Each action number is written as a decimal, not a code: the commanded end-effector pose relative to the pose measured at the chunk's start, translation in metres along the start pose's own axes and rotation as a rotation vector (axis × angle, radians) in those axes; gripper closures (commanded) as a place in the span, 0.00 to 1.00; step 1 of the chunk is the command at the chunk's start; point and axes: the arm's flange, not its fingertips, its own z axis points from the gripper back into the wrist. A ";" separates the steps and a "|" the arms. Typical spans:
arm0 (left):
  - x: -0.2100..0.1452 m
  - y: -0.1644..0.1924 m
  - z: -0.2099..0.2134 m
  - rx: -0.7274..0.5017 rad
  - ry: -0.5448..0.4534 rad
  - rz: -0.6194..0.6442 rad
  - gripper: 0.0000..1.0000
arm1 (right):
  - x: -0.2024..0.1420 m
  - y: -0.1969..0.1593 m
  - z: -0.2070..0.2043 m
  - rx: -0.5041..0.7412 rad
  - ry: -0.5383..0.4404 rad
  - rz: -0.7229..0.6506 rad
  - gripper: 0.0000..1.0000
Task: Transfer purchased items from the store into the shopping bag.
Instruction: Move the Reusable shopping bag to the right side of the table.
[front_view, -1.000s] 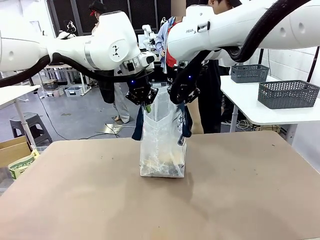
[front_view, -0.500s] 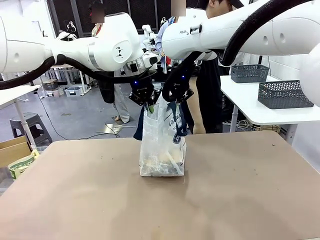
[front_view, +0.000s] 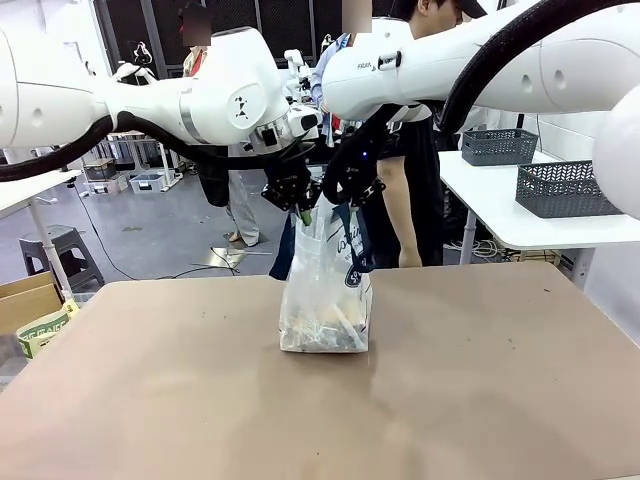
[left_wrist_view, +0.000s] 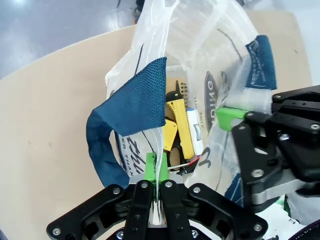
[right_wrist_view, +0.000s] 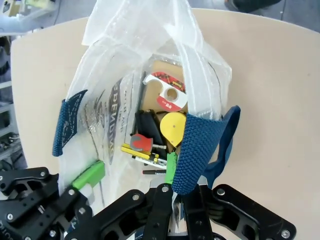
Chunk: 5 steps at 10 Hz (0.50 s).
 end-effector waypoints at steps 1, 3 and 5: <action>0.001 -0.001 0.001 -0.037 -0.036 -0.043 1.00 | 0.016 0.006 -0.003 0.022 0.014 -0.017 1.00; 0.000 -0.005 -0.001 -0.048 -0.030 -0.052 1.00 | 0.020 0.009 -0.006 0.026 0.020 -0.017 1.00; 0.002 -0.005 -0.002 -0.052 -0.033 -0.058 1.00 | 0.025 0.008 -0.007 0.035 0.025 0.000 1.00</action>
